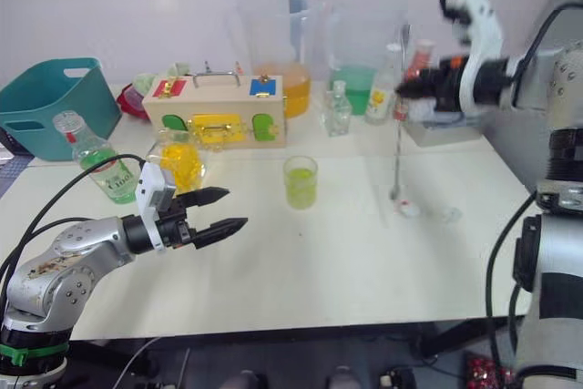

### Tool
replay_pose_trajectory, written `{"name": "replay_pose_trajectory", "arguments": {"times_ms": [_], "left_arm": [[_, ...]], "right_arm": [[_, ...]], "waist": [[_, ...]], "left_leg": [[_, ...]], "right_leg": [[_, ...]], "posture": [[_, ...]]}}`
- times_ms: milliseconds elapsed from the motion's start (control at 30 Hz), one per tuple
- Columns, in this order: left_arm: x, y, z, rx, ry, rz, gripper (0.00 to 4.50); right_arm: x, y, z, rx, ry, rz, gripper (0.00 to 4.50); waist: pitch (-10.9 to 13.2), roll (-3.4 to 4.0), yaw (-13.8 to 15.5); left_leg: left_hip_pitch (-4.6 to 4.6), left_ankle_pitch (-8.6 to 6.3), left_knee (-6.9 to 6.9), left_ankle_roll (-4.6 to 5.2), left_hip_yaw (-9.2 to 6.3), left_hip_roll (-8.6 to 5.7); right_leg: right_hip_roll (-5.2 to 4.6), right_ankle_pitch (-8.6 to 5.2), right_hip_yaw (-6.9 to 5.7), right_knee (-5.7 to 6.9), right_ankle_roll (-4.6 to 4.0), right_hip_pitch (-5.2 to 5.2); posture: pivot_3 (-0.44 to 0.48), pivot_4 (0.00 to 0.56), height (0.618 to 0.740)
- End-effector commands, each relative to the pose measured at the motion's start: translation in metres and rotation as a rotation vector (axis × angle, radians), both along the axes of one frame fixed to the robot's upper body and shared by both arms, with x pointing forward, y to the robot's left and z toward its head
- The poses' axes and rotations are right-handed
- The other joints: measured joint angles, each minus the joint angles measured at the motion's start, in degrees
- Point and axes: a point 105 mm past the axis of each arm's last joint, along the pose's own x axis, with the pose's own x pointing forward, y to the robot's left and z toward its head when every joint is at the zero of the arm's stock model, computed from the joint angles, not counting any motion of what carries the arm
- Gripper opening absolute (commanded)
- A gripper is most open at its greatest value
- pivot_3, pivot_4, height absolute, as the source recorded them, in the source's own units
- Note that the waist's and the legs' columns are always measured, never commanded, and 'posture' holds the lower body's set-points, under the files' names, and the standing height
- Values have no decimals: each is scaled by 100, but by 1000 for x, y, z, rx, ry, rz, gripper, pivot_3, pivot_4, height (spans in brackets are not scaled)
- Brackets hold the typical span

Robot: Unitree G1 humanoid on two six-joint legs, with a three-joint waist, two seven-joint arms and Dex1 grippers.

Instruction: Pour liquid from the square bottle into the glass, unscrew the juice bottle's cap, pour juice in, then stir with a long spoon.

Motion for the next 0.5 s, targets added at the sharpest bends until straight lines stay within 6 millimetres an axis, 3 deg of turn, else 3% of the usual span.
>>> {"name": "replay_pose_trajectory", "arguments": {"times_ms": [33,167,267,367,500], "left_arm": [[-6,-3,1,8,-23,-34,4483],[-6,-3,-2,0,-33,-12,4483],[-6,-2,-1,-19,-45,14,4483],[-10,10,-2,-37,-44,68,4483],[-15,11,-4,-29,-45,85,4483]], "right_arm": [[-2,9,-13,30,82,94,0],[9,5,-61,6,260,18,0],[14,5,-77,-11,308,-7,0],[25,6,-107,-48,376,-66,0],[33,13,-120,-83,392,-55,0]], "waist": [[2,4,-24],[2,3,-19],[3,4,26],[2,3,22],[3,4,31]], "left_leg": [[0,0,0,0,3,4],[0,-1,0,1,1,4],[-1,-1,3,1,0,-1],[-10,0,6,0,-2,-5],[-11,0,6,0,-4,-6]], "right_leg": [[3,0,0,1,0,-2],[3,0,0,12,0,-3],[-2,1,0,14,0,-4],[-4,1,0,19,1,-13],[-5,2,0,23,0,-16]], "posture": [[0,150,740],[0,150,740],[0,150,740],[0,150,740],[0,150,740]]}}
